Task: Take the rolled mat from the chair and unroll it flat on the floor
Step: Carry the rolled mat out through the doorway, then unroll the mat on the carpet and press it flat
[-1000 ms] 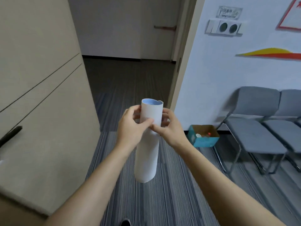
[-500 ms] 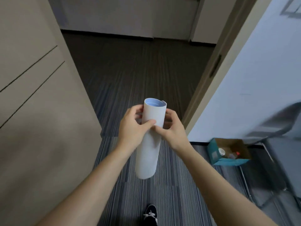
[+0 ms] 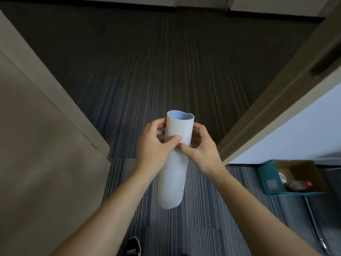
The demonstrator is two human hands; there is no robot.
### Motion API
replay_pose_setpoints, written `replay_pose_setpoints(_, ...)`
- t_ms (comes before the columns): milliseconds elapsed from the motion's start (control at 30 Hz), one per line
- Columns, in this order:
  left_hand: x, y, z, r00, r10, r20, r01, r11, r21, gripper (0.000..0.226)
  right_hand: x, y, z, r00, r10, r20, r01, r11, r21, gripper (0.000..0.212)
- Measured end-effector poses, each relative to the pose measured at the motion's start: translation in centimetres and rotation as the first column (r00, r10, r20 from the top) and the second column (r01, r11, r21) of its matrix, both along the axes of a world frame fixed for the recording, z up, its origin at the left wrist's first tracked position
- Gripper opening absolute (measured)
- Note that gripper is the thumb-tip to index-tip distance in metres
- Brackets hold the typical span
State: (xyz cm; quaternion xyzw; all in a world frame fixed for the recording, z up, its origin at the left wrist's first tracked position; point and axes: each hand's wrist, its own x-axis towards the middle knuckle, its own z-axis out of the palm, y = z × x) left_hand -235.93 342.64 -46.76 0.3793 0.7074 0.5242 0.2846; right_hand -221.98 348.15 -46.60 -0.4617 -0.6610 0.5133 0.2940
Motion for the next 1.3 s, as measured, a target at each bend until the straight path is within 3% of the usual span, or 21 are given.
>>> replay_pose_setpoints(300,-2.1,6.1,-29.9,0.999,0.034,0.010,-0.033,0.992,-0.121,0.048,-2.9,6.3,-29.9,0.999,0.022,0.044,-0.017,0.992,-0.122,0.050)
replay_pose_setpoints(533,-1.7,8.7,-46.3,0.999,0.027,-0.038,-0.033,0.986,-0.162,0.050,-2.4,9.1,-46.1,0.992,0.042,0.119,-0.022,0.987,-0.162,0.054)
replay_pose_setpoints(700,-2.2,11.5,-54.0,0.999,0.018,-0.035,-0.024,0.983,-0.182,0.060,-2.6,12.0,-53.2,0.981,0.074,0.181,-0.040,0.981,-0.189,0.064)
replay_pose_setpoints(833,-1.8,12.6,-59.3,1.000,0.015,-0.018,-0.019,0.966,-0.256,0.056,-2.7,12.5,-57.8,0.974,0.108,0.199,-0.054,0.963,-0.262,0.041)
replay_pose_setpoints(1133,-1.7,13.1,-63.4,0.997,0.046,-0.062,-0.066,0.928,-0.366,0.048,-3.7,13.0,-62.8,0.974,0.145,0.174,-0.069,0.922,-0.380,0.030)
replay_pose_setpoints(1300,-1.7,13.2,-66.9,0.995,-0.096,0.028,0.098,0.895,-0.436,0.052,-3.4,14.1,-66.5,0.970,0.155,0.188,-0.057,0.895,-0.443,0.043)
